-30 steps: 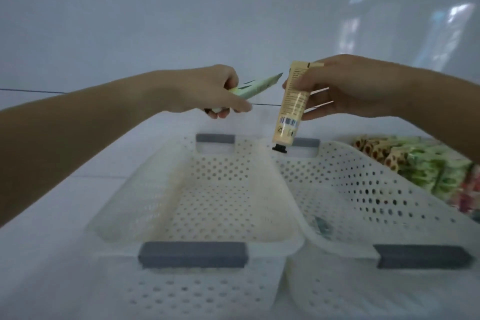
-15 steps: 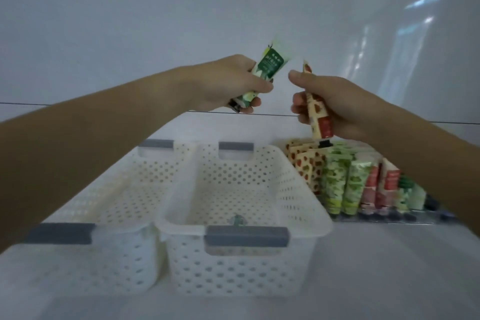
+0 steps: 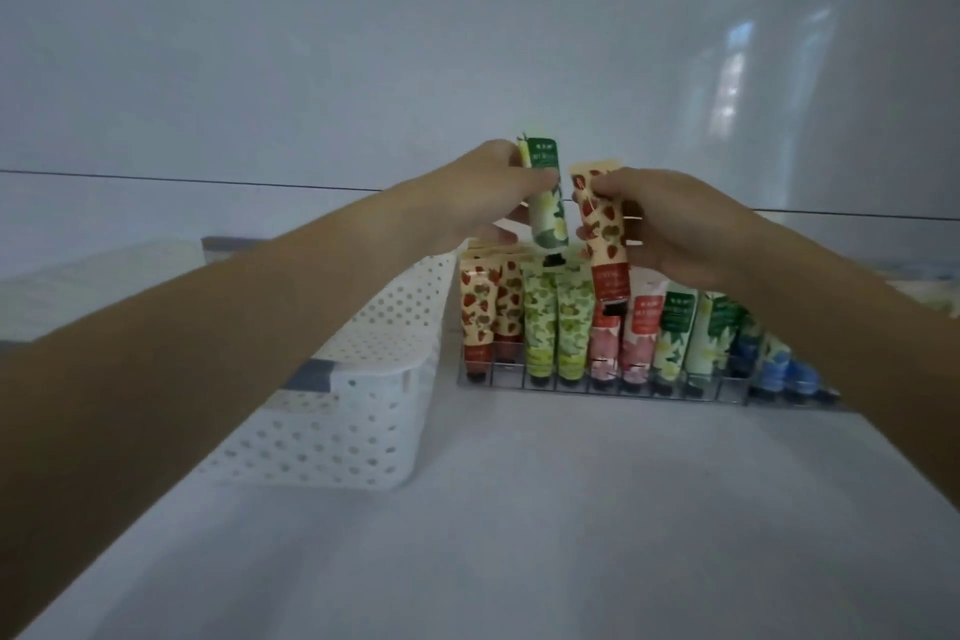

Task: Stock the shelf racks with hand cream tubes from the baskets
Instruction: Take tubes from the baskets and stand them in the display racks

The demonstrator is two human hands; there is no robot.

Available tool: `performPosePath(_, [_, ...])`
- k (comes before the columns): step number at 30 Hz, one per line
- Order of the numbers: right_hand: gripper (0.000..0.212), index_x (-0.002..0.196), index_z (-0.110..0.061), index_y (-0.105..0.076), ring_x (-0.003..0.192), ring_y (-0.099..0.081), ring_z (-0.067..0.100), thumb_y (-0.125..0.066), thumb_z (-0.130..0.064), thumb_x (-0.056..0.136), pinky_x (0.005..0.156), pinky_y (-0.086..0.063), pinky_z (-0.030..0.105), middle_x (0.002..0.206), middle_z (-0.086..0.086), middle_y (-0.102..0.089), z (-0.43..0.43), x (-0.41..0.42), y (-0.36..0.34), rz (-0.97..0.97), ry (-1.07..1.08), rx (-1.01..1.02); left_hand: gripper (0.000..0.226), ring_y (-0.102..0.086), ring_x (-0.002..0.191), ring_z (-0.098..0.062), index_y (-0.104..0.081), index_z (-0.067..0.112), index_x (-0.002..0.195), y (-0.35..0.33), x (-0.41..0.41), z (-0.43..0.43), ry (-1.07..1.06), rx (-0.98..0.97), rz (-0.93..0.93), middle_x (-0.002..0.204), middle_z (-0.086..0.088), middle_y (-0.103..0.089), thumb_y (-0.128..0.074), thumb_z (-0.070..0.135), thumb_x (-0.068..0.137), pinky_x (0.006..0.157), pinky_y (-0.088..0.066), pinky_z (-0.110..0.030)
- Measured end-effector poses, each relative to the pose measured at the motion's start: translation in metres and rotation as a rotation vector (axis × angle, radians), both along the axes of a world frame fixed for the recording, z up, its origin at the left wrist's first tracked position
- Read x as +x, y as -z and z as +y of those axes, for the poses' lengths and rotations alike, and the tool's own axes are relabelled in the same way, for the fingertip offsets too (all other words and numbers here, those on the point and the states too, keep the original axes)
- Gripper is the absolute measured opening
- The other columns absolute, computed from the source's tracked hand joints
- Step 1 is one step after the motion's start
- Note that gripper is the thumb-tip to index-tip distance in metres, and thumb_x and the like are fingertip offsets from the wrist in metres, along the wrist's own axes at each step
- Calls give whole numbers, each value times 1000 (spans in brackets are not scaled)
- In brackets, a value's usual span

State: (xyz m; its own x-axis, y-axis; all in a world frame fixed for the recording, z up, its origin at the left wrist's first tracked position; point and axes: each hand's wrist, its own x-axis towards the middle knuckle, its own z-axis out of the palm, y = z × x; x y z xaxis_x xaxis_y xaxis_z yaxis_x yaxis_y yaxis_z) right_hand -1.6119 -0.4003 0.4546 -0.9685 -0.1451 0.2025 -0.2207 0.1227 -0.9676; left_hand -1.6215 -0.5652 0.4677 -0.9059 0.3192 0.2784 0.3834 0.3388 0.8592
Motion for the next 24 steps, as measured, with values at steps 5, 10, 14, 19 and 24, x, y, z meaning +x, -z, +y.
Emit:
performPosePath(5, [17,79,-15,-61,64,-62,8,-53,-22,92,62,-54,22,71,-3,-64,3,2,0,174,-54,211,13,-63,82,-15,-54,14,101,6,-3,2,-175,61,48,98,-2,-63,-44,21,97,76,-52,-28])
performPosePath(10, [7,85,-20,-56,58,-60,5,-61,-24,88,59,-48,17,77,-2,-70,-7,4,9,393,-36,411,15,-63,90,-22,-53,8,107,4,-5,-10,-271,67,63,100,-6,-61,-45,16,97,77,-54,-29])
performPosePath(14, [14,85,-24,-51,64,-54,-1,-62,-31,86,58,-38,18,82,-9,-63,-20,-5,22,565,17,670,11,-62,89,-21,-52,9,103,1,-1,-22,-344,106,93,93,-3,-59,-45,14,96,71,-54,-26])
performPosePath(19, [17,96,-26,-54,94,-51,18,-58,-40,86,79,-23,29,90,0,-64,-31,-25,43,668,141,966,21,-63,88,-20,-52,5,114,0,4,-37,-320,112,104,104,-8,-60,-45,14,96,75,-56,-28])
performPosePath(24, [29,106,-25,-61,91,-34,15,-56,-45,86,77,-19,30,87,-6,-54,-30,-32,44,743,182,1178,19,-64,87,-19,-55,5,111,0,9,-43,-277,71,102,107,-9,-62,-46,12,96,75,-56,-27])
